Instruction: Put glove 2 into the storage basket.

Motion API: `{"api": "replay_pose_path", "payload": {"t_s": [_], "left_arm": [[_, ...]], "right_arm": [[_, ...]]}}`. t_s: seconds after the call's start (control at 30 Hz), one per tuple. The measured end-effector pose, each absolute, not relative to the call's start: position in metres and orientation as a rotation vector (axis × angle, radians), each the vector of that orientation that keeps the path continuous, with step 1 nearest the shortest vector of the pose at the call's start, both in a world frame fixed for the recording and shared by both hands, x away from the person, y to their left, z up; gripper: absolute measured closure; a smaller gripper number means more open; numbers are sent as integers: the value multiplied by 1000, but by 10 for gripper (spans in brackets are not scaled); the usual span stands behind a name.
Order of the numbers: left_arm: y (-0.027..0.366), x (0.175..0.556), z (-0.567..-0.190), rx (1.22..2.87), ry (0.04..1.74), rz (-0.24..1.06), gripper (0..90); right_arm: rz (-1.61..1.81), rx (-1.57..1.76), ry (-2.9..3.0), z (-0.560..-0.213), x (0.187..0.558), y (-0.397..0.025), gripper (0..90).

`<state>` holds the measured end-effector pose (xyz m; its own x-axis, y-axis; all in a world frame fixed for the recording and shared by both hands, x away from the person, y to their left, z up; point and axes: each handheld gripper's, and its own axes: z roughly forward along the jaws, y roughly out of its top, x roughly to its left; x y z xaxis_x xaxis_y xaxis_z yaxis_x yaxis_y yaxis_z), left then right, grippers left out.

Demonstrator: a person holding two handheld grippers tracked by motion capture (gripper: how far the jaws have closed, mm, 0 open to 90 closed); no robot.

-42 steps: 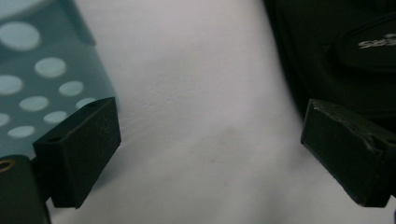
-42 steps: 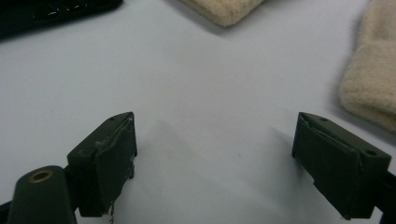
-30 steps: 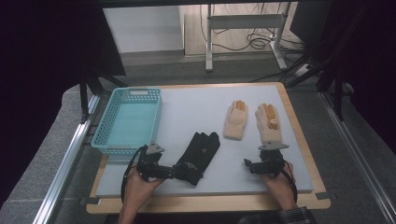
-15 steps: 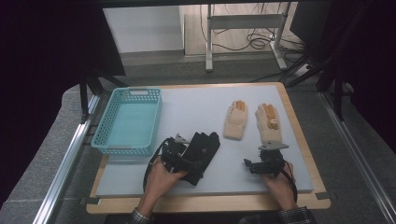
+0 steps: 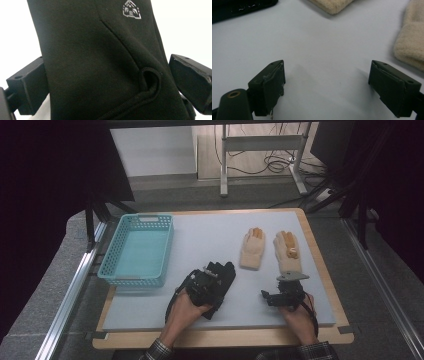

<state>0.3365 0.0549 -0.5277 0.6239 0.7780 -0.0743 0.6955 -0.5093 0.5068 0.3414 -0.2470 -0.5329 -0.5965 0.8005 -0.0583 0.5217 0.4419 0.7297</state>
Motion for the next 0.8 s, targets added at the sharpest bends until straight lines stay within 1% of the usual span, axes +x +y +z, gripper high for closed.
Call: {"api": "replay_pose_path", "payload": {"t_s": [0.03,0.07,0.13,0.23,0.3,0.33,0.37,0.47,0.5,0.53,0.63,0.67,0.8], "left_arm": [[55,336,-528,2351,1158,222,0],[52,333,-528,2368,1149,259,7],[53,332,-527,2364,1160,256,24],[54,332,-524,2366,1172,263,99],[57,331,-520,2367,1179,267,207],[59,332,-519,2362,1181,270,321],[61,332,-518,2364,1179,274,321],[69,336,-516,2373,1163,274,498],[71,338,-515,2373,1163,267,547],[72,339,-515,2376,1159,260,573],[74,342,-512,2386,1149,248,604],[76,344,-509,2379,1154,265,609],[84,347,-502,2352,1162,261,609]], "right_arm": [[960,1119,2302,-533,341,-247,136],[960,1119,2301,-533,341,-247,136],[959,1118,2301,-533,341,-247,136],[959,1118,2301,-533,341,-247,136],[959,1118,2301,-533,341,-247,136],[959,1117,2301,-533,341,-247,136],[959,1117,2301,-533,341,-247,136],[958,1116,2300,-533,341,-247,136],[958,1117,2300,-533,341,-247,136],[958,1117,2300,-533,341,-247,136],[958,1117,2300,-533,341,-247,136],[958,1117,2301,-533,341,-247,136],[958,1117,2300,-533,341,-247,136]]}}
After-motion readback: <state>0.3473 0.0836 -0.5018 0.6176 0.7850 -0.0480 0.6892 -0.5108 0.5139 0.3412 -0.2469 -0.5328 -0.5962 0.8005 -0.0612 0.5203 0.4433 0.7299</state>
